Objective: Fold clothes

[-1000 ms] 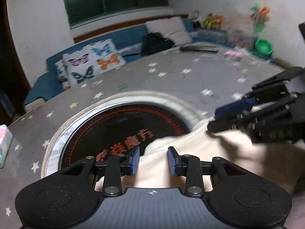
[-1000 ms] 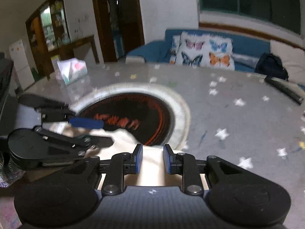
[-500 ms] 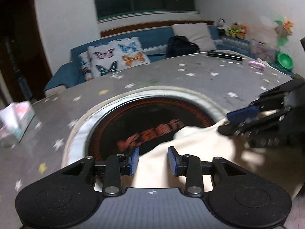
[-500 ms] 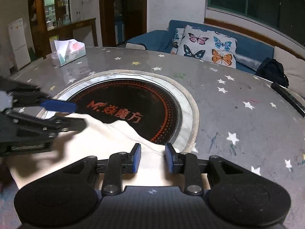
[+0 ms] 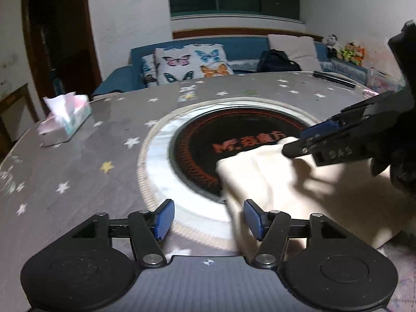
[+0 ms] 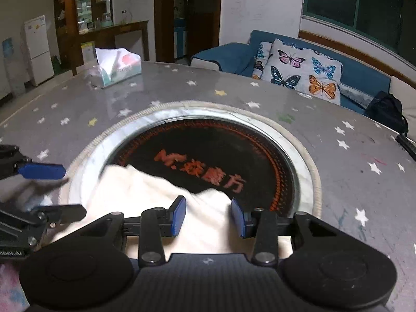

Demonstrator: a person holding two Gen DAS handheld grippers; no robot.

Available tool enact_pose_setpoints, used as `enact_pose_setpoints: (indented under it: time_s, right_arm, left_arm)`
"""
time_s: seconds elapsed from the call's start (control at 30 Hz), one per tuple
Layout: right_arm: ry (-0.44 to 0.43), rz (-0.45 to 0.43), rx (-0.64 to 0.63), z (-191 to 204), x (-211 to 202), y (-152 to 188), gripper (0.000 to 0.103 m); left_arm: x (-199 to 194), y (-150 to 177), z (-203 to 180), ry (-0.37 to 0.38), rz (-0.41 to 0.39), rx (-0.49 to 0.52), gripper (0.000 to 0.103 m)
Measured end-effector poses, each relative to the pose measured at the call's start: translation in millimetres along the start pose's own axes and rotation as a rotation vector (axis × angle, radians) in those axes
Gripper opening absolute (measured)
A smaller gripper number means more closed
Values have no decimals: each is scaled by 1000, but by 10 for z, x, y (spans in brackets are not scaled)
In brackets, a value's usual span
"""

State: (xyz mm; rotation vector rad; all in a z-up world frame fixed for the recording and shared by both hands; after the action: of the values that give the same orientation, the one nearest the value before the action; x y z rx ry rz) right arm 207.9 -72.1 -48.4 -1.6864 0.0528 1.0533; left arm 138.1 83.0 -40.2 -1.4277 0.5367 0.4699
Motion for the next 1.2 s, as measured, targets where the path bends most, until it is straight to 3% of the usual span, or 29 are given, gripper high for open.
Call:
enact_pose_setpoints:
  time_s: [0.27,0.47,0.63,0.8,0.97,1.1,1.2]
  right_arm:
    - [-43,-9,-112,395,-255,151,40]
    - [-135,-21,-181,881,-483,354,41]
    - [-107,-52,-217,1039,-541,429,40]
    - [-101,-91,-192,1036,-646,393,40]
    - [-142,-63,-209,1089,-643,506,40]
    - [-152,-76,-126,859,-885,528,41]
    - [-106,-83,-55,566,-1065,575,42]
  left_arm:
    - [-186,38,401,-71,-21,-96,63]
    - [-235,54,510,-82,-20,-139,63]
    - [-264,33,484,-69,-22,-155,66]
    - [-256,-16,322,-45,-22,-143,68]
    - [-265,-23,195,-31,-25,-130,69]
    - [-272,-28,93,-19,-28,-120,72]
    - [-277,-32,17,-11,-29,-112,75]
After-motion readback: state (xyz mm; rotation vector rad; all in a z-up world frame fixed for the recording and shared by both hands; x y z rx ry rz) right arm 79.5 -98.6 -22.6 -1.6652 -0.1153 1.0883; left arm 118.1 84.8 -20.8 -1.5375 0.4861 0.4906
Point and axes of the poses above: each gripper's, at about its wrist camera, not at the fingertips, and x roughly the way its jaws point, z to its left, y to its underside, the point moved 8 cm from there along x, roughly the way its jaws point, and after that the axes turned 2 degrees about -z, right-handed, at the moved point
